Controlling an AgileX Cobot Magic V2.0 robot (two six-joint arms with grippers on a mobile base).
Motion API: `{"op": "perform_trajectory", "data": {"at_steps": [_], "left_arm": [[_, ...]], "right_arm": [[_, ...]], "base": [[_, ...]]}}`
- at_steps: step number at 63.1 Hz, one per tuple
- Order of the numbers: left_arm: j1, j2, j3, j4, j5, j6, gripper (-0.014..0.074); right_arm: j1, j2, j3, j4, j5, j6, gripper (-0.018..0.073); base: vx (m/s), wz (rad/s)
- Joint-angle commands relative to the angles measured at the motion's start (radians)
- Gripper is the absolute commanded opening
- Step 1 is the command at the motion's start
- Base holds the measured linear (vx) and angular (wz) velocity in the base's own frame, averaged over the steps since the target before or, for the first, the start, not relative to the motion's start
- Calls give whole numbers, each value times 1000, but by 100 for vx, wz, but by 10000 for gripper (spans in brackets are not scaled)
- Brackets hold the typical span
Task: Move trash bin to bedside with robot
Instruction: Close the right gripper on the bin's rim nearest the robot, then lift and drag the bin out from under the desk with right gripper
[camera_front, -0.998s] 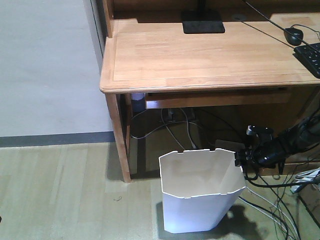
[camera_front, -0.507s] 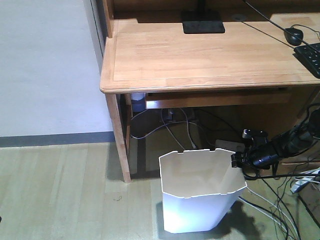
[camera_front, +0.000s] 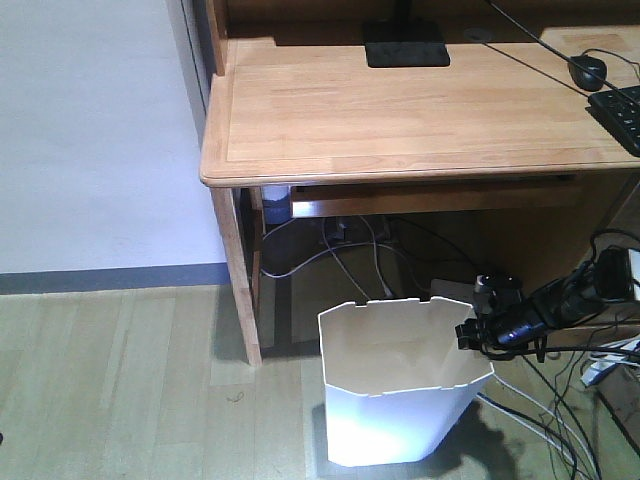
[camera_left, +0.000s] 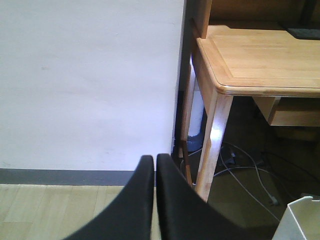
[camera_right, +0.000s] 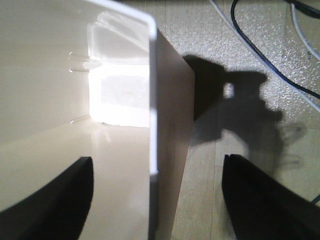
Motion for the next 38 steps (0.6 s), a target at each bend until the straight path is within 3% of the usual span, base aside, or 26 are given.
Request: {"op": "perform_trajectory", "data": {"at_steps": [1, 14, 20, 26, 38], "left_arm": [[-3, -14, 3, -2, -66, -4, -6], [-3, -14, 3, -2, -66, -4, -6], [-3, -14, 3, -2, -66, -4, -6], [-3, -14, 3, -2, -66, -4, -6], [-3, -14, 3, -2, -66, -4, -6]], "right_arm": [[0, -33, -57, -79, 61, 68, 459], [0, 38, -210, -271, 193, 287, 303], [0, 60, -280, -325, 277, 363, 149], [0, 63, -322, -314, 319, 363, -18], [0, 19, -327, -227, 345, 319, -8]], "base": [[0, 0], [0, 0], [0, 0], [0, 0], [0, 0]]}}
